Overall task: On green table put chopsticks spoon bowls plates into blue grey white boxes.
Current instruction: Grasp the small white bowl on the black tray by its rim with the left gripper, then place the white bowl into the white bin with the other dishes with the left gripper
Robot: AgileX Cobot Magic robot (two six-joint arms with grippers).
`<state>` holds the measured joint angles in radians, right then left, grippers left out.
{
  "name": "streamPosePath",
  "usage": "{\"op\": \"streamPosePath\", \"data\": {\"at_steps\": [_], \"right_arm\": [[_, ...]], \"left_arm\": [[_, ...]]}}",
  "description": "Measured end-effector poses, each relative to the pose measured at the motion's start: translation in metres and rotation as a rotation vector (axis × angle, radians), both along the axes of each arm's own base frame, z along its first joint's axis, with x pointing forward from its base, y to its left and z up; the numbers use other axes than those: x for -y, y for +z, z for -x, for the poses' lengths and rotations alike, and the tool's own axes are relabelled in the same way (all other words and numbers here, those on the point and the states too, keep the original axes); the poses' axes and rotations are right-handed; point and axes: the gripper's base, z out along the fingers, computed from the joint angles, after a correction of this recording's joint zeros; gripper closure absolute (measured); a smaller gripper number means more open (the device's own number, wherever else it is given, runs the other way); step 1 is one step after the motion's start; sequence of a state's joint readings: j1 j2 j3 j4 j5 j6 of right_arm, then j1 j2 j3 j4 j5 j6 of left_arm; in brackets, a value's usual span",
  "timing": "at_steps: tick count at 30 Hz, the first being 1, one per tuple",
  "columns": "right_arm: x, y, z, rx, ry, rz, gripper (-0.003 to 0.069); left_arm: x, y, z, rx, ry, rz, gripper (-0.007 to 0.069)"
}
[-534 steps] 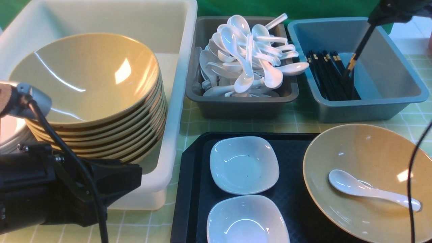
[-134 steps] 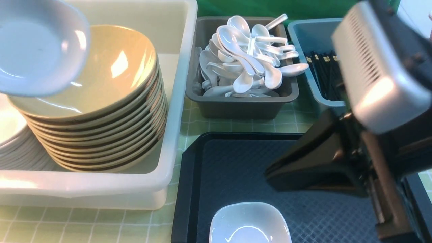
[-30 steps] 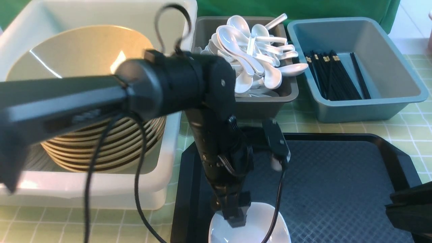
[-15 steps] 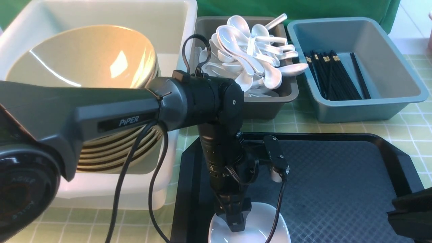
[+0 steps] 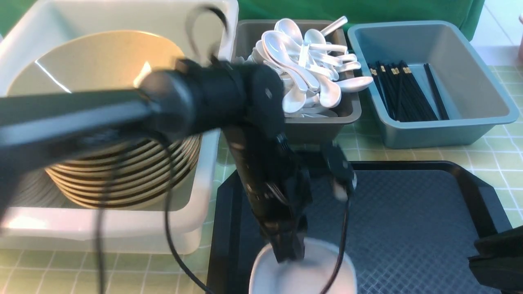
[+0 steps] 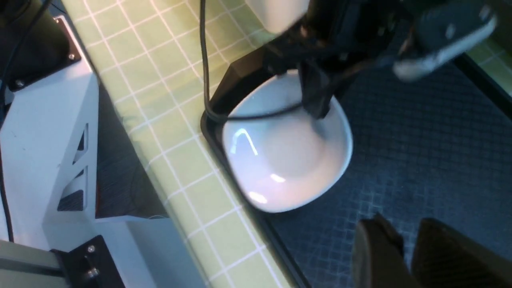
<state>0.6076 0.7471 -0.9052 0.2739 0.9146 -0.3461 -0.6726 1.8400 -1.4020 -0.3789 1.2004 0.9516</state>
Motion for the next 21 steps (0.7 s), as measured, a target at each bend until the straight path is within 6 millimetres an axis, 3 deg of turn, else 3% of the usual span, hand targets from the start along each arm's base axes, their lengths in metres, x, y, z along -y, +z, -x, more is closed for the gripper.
{"op": "streamPosePath", "data": {"at_steps": [1,3,4,5,7,9,11,12,13,14,15,16,18,19,21], "right_arm": [[0.0,0.0,-0.001,0.026,0.025,0.011,0.0507],[-0.002,0.002,-0.002,0.071,0.047,0.01,0.0507],[-0.002,0.002,-0.003,0.075,0.048,0.008,0.0507],[-0.005,0.005,-0.006,0.118,0.062,-0.015,0.0507],[-0.008,0.007,-0.009,0.139,0.067,-0.035,0.0507],[-0.016,0.012,-0.016,0.166,0.104,-0.063,0.0507],[-0.024,0.017,-0.022,0.168,0.148,-0.072,0.0505],[-0.03,0.021,-0.026,0.161,0.176,-0.07,0.0503],[-0.031,0.021,-0.027,0.161,0.181,-0.066,0.0503],[-0.042,0.028,-0.038,0.133,0.231,-0.056,0.0501],[-0.047,0.029,-0.042,0.115,0.253,-0.055,0.0501],[-0.057,0.033,-0.052,0.089,0.294,-0.049,0.0498],[-0.067,0.034,-0.061,0.057,0.336,-0.046,0.0497],[-0.077,0.037,-0.068,0.032,0.382,-0.059,0.0496],[-0.093,0.033,-0.082,-0.033,0.455,-0.068,0.0495]], "left_arm": [[-0.013,0.028,0.001,0.043,0.052,0.05,0.061],[-0.035,0.061,0.0,0.092,0.156,0.1,0.061],[-0.035,0.061,0.0,0.092,0.156,0.1,0.061],[-0.064,0.094,-0.003,0.141,0.296,0.167,0.061],[-0.08,0.11,-0.005,0.154,0.388,0.207,0.061],[-0.126,0.146,-0.004,0.168,0.627,0.331,0.061],[-0.162,0.166,-0.001,0.191,0.797,0.4,0.061],[-0.19,0.174,0.0,0.223,0.91,0.415,0.061],[-0.19,0.175,0.002,0.227,0.912,0.418,0.061],[-0.233,0.185,0.008,0.282,1.091,0.428,0.061],[-0.247,0.187,0.011,0.294,1.157,0.431,0.061],[-0.278,0.187,0.017,0.305,1.308,0.447,0.061],[-0.301,0.184,0.021,0.285,1.44,0.479,0.061],[-0.321,0.179,0.026,0.243,1.564,0.547,0.061],[-0.337,0.171,0.029,0.137,1.703,0.708,0.061]]}}
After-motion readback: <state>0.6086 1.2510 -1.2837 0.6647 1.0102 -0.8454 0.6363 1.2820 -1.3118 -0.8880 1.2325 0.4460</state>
